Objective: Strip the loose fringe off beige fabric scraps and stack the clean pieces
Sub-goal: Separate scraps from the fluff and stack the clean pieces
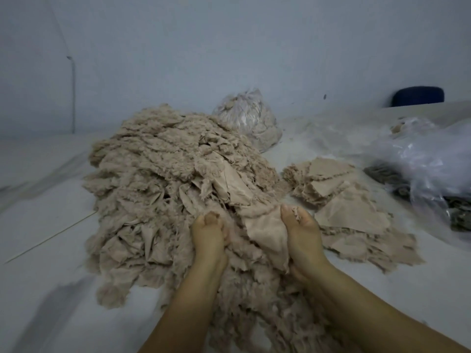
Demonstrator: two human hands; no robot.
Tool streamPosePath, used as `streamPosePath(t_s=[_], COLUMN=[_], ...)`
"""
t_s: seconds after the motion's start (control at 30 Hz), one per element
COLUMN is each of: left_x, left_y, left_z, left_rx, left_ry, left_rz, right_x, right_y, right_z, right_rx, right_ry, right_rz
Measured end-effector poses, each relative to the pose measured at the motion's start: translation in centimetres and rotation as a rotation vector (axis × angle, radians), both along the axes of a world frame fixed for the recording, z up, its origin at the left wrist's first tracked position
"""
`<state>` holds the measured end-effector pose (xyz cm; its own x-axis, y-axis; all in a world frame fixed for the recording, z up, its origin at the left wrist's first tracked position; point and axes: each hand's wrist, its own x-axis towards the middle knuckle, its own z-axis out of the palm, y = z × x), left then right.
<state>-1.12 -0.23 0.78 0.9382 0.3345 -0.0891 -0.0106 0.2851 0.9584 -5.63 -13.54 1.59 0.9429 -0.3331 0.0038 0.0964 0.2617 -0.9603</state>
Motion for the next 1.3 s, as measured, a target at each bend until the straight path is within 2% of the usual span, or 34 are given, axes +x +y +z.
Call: streamPosePath(t_s=[0.07,0.13,0.23,0.3,0.33,0.43,0.53,0.67,0.8,0.87,0.9,0.93,1.0,1.07,1.2,1.3], left_x=[0.0,-0.5,-1.3,-1.4,-1.3,-1.1,-1.0,-0.7,-0.8,-0.9,-1.0,-1.0,-0.9,-1.1,-1.4,-1.7], left_y=[0.0,-0.2,0.6,1.5,1.6,-0.6,-3.6,-4.7,-5.9,-6.7,-6.9,-6.9,-6.5,-5.8,-5.7,-6.1], left_z=[0.5,1.2,2.1,2.9,3.3,4.1,3.2,2.3,2.7,2.8,2.7,2.6,1.6,0.5,0.4,0.6], left_rx=[-0.003,0.166,0.498,0.580,0.525,0.396,0.414,0.249,0.477,0.495,0.473,0.465,0.490,0.533,0.449,0.472], left_ry=[-0.030,-0.028,0.031,0.060,0.053,-0.019,0.012,-0.056,-0.242,-0.309,-0.314,-0.280,-0.150,-0.099,-0.076,-0.031], left_rz=[-0.085,-0.299,-0.871,-1.183,-1.197,-0.943,-0.855,-0.740,-0.786,-0.769,-0.741,-0.713,-0.715,-0.747,-0.678,-0.778], right_x=[-0.3,-0.7,-0.6,-0.6,-0.5,-0.5,-0.5,-0.7,-0.6,-0.4,-0.3,-0.2,0.0,0.0,-0.2,-0.2], right_y=[-1.0,-2.0,-3.4,-4.3,-4.6,-5.1,-5.3,-6.7,-7.9,-8.0,-8.1,-8.2,-8.5,-8.9,-9.4,-9.4], right_z=[0.0,0.1,0.7,1.4,1.7,1.9,1.8,0.9,1.0,1.5,1.6,1.6,1.2,1.0,0.3,0.0], right_rx=[-0.034,-0.044,-0.008,-0.006,-0.051,-0.211,-0.248,-0.320,-0.218,-0.101,-0.020,0.007,-0.076,-0.158,-0.080,-0.075], right_ry=[0.026,0.041,0.037,0.036,0.017,-0.027,-0.021,0.042,0.217,0.206,0.166,0.118,0.021,-0.032,-0.010,-0.044], right_rz=[0.031,0.063,0.093,0.140,0.171,0.258,0.318,0.308,0.430,0.531,0.513,0.441,0.267,0.181,0.252,0.252])
